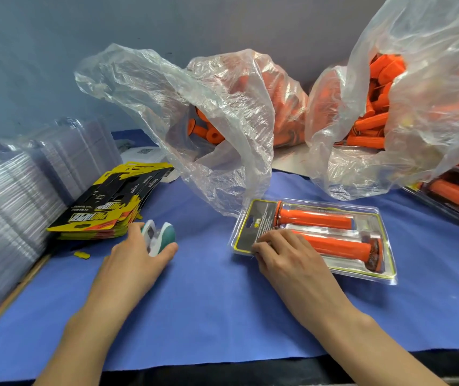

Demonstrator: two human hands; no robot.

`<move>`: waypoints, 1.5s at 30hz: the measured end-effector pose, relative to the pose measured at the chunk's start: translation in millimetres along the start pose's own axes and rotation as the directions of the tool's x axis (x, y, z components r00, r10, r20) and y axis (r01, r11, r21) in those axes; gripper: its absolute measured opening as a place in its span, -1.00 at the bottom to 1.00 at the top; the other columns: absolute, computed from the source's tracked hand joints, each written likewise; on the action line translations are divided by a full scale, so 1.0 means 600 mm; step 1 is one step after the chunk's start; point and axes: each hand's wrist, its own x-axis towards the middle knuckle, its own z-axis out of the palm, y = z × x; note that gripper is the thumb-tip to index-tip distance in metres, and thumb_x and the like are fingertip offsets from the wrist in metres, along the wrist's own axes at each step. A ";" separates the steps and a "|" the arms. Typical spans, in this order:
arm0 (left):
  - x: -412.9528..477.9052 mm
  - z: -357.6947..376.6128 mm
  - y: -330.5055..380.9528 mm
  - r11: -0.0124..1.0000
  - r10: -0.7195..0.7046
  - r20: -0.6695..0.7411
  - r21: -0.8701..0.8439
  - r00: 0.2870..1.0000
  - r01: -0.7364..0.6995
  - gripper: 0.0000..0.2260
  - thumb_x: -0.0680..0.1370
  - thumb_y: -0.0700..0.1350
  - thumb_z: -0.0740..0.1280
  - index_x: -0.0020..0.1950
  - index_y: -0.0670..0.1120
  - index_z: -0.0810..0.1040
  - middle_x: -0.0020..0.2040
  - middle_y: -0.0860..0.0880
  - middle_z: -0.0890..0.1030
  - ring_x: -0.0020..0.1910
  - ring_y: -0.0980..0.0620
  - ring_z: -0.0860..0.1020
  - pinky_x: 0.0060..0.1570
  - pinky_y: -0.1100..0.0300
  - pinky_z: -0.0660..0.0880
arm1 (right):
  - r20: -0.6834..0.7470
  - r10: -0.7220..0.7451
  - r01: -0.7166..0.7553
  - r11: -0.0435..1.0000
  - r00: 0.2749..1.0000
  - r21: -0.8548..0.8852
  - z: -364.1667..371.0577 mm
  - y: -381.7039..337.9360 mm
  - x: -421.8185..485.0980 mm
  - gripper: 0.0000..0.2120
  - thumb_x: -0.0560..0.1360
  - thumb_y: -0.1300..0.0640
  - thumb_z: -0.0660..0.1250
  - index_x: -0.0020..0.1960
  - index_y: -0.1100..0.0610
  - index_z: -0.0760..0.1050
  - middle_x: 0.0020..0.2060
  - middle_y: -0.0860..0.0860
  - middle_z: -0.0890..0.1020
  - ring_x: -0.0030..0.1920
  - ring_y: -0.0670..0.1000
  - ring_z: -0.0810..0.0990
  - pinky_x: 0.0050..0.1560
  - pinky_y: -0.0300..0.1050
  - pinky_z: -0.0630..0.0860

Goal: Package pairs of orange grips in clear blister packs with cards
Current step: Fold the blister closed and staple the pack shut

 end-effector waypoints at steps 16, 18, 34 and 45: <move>-0.012 0.032 0.057 0.849 0.497 -0.169 -0.107 0.851 -0.517 -0.64 0.59 -0.11 0.34 0.39 0.00 0.47 0.27 -0.02 0.53 0.22 -0.09 0.45 0.26 0.10 0.31 | -0.202 0.069 -0.103 0.981 0.977 -0.163 -0.024 -0.005 0.003 -0.84 0.41 0.26 0.40 -0.16 0.03 0.49 -0.22 0.01 0.49 -0.22 0.14 0.49 0.02 0.04 0.35; -0.022 0.039 0.072 0.777 0.604 -0.142 -0.115 0.784 -0.619 -0.65 0.59 -0.17 0.33 0.37 0.02 0.49 0.26 0.05 0.52 0.21 -0.03 0.47 0.26 0.09 0.36 | -0.227 0.053 -0.086 0.987 0.973 -0.137 -0.026 -0.005 0.003 -0.84 0.44 0.24 0.40 -0.15 0.01 0.48 -0.23 0.00 0.48 -0.22 0.13 0.47 0.01 0.03 0.35; -0.033 0.047 0.107 0.584 0.801 -0.158 -0.011 0.578 -0.812 -0.71 0.53 0.11 0.26 0.08 0.02 0.68 0.07 0.15 0.65 0.15 0.01 0.55 0.09 -0.01 0.47 | -0.348 -0.017 -0.019 0.995 0.937 -0.100 -0.047 -0.006 0.007 -0.85 0.59 0.15 0.27 -0.15 0.02 0.50 -0.23 -0.02 0.47 -0.22 0.09 0.46 -0.03 0.01 0.40; -0.033 0.047 0.112 0.575 0.801 -0.240 0.053 0.548 -0.817 -0.86 0.48 -0.05 0.41 0.00 0.03 0.69 -0.03 0.17 0.65 0.05 0.02 0.58 0.05 0.06 0.41 | -0.340 0.000 -0.007 1.000 0.940 -0.021 -0.051 0.012 0.006 -0.93 0.56 0.14 0.34 -0.05 -0.03 0.49 -0.16 -0.06 0.47 -0.15 0.07 0.43 0.02 -0.01 0.35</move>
